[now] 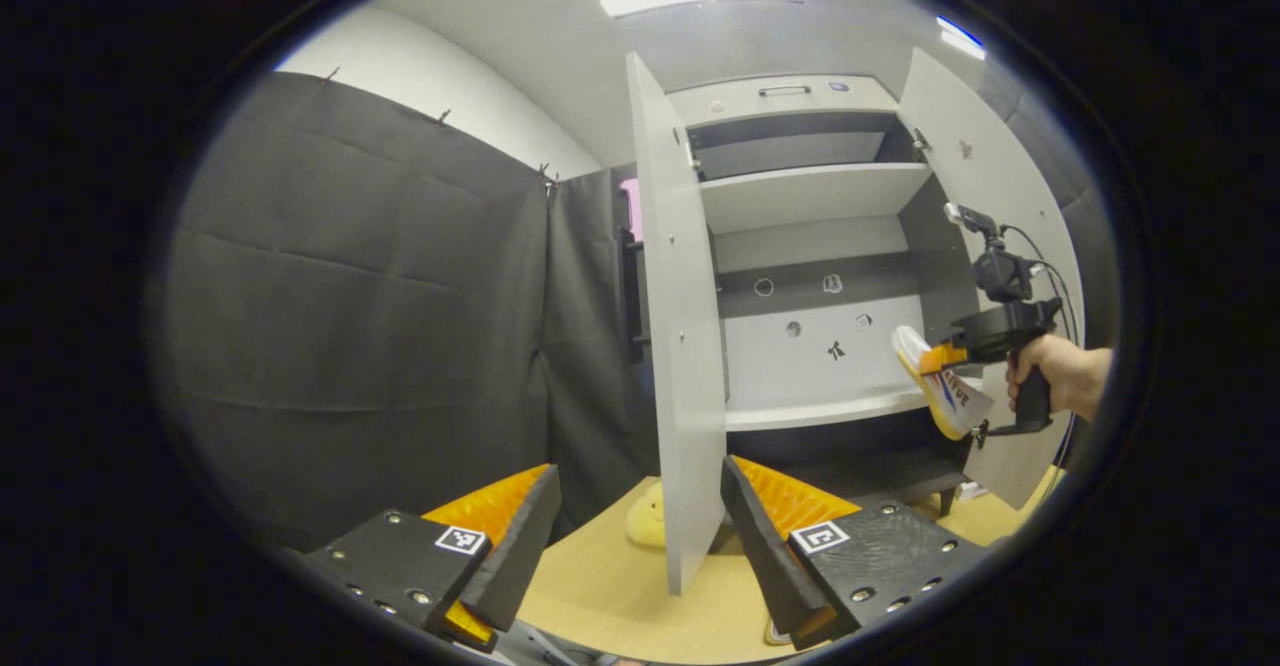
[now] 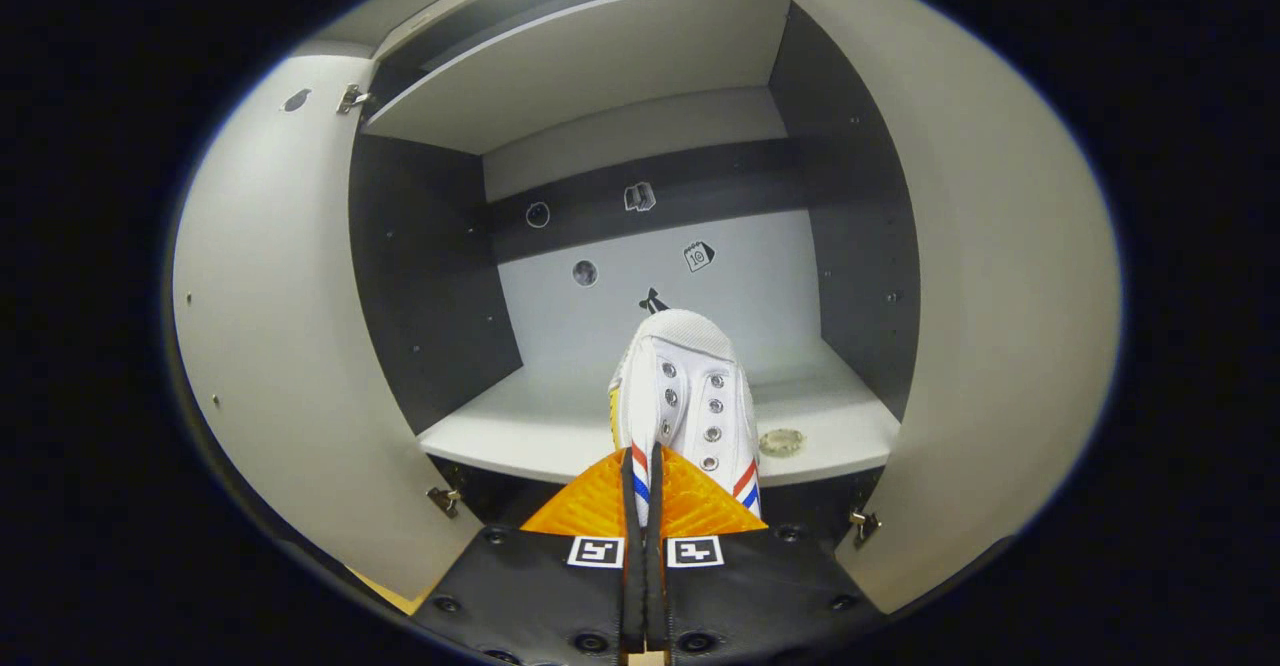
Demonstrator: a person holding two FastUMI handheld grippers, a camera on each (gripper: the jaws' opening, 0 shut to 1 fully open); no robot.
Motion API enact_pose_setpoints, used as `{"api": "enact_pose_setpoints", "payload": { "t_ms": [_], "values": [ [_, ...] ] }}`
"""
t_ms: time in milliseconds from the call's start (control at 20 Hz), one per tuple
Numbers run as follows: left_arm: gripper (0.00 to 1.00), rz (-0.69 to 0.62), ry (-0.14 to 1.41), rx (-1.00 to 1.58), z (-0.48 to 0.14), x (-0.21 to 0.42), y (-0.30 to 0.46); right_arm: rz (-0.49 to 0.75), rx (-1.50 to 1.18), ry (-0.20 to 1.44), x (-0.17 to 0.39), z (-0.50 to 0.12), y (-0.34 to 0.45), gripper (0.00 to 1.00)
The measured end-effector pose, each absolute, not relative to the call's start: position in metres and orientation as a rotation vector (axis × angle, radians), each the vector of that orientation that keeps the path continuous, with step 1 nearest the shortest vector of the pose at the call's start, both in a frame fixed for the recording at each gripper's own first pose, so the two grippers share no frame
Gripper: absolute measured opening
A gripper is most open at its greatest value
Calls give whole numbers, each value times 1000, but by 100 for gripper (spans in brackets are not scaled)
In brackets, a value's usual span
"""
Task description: Grab one shoe with the right hand and put it into the shoe cabinet, grab the other shoe with the left hand and put it into the shoe cabinet; then close the right door with the right hand and the left door with the left hand.
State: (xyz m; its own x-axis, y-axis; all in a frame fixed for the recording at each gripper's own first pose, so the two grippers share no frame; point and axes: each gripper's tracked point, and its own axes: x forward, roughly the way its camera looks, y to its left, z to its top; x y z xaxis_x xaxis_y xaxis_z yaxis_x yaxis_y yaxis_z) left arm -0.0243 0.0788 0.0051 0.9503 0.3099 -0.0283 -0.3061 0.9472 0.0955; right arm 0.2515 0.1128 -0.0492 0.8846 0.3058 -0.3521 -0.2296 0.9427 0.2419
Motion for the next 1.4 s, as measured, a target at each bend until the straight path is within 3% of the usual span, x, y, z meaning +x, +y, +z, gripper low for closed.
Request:
{"api": "enact_pose_setpoints", "payload": {
  "t_ms": [550,850,950,1100,1200,1250,1300,1350,1400],
  "values": [
    [94,351,64,90,9,-25,79,205,166,420,359,-41,115,2],
    [94,352,71,98,9,-25,79,141,150,501,385,-69,115,2],
    [94,346,77,96,9,-25,78,132,128,506,386,-73,113,7],
    [94,334,86,93,5,-24,78,138,106,421,385,-54,113,25],
    [94,304,98,80,0,-20,78,155,104,397,373,-42,116,45],
    [94,288,104,77,-3,-17,78,161,102,383,369,-38,115,67],
    [94,271,110,76,-7,-12,79,155,92,360,363,-31,112,80],
    [94,252,118,77,-11,-9,77,152,80,334,358,-26,110,100],
    [94,233,125,78,-14,-8,75,148,67,311,351,-20,107,100]
  ]
}}
